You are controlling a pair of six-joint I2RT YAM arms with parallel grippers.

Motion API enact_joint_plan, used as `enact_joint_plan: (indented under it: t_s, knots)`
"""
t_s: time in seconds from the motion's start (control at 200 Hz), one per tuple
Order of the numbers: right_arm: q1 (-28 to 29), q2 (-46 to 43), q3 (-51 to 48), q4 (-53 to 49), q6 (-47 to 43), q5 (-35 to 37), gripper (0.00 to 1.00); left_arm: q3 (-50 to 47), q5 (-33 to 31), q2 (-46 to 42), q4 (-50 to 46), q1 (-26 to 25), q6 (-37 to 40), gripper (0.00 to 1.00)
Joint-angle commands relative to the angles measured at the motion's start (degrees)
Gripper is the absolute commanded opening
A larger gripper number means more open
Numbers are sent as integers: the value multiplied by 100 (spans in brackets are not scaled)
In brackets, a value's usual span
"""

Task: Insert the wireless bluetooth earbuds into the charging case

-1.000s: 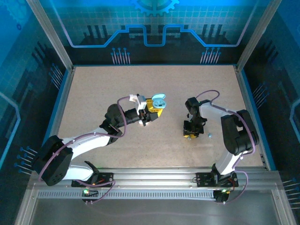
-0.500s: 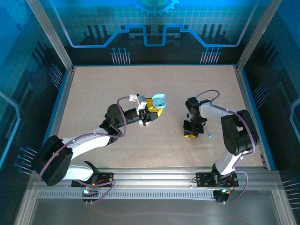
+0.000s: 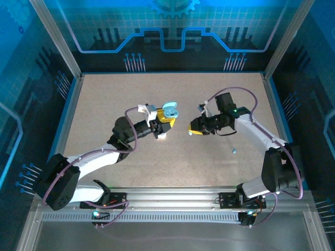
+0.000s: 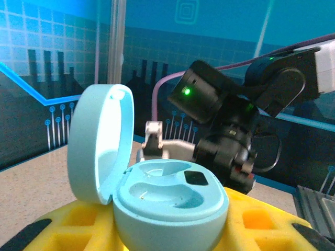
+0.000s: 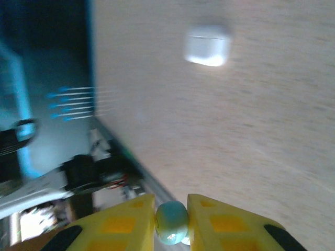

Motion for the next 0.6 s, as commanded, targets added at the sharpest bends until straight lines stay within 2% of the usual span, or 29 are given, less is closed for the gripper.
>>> enact_joint_plan:
  t_s: [0.0,0.2,0.595]
  knots:
    - [-38,-89,327,458,185,-1577,24,-113,-100,-219,388,90,-90,32]
    - [-36,20,709,527,381,-2042,24,-171,-110,-207,394,103,-54,32]
    - [-17,-64,992,754,867,-2028,24,-106,139,-78,233,92,124,32]
